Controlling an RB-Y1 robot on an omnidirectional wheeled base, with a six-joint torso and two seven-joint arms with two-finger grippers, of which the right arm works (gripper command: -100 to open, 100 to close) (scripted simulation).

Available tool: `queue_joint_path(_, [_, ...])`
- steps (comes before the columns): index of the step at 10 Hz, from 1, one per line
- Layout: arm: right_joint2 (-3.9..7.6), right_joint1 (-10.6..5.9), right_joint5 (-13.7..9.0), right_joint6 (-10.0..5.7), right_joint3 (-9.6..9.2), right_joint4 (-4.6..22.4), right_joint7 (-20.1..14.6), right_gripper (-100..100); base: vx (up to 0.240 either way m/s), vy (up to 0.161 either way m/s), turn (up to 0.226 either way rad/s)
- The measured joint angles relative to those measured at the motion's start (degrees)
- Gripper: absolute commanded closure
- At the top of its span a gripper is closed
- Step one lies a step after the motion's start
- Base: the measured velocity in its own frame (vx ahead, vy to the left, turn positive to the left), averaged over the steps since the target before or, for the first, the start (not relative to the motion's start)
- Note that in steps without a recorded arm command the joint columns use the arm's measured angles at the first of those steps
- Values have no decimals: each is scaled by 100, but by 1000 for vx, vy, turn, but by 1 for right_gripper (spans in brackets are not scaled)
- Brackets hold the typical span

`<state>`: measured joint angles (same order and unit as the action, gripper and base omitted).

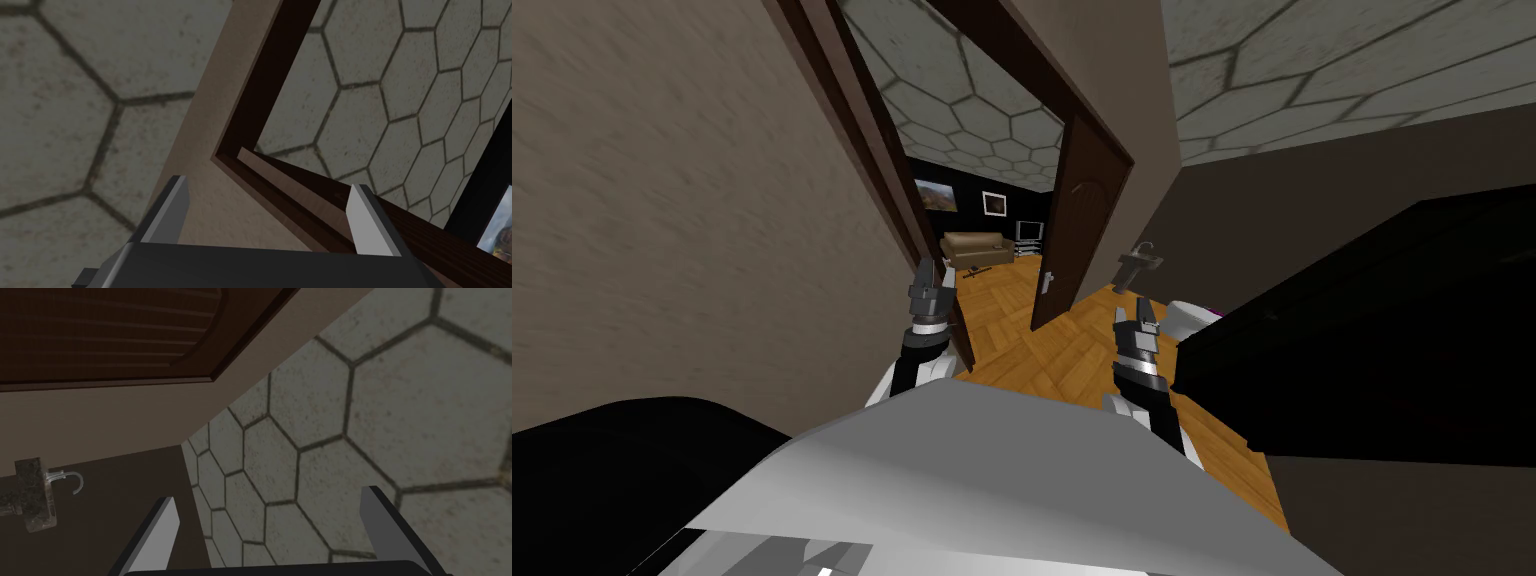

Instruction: Push the door open

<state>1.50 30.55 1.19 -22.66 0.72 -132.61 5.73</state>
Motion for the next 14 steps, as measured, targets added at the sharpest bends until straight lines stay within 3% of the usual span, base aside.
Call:
queue_joint_path(6, [385,-369,-228,-76,-234,709,-236,-100,108,-48,92])
queue_joint_path(11, [771,-603,-456,-197,-456,1309,-482,-100,81,-58,104])
queue_joint_path(14, [994,-844,-593,-255,-635,1783,-623,-100,84,-70,128])
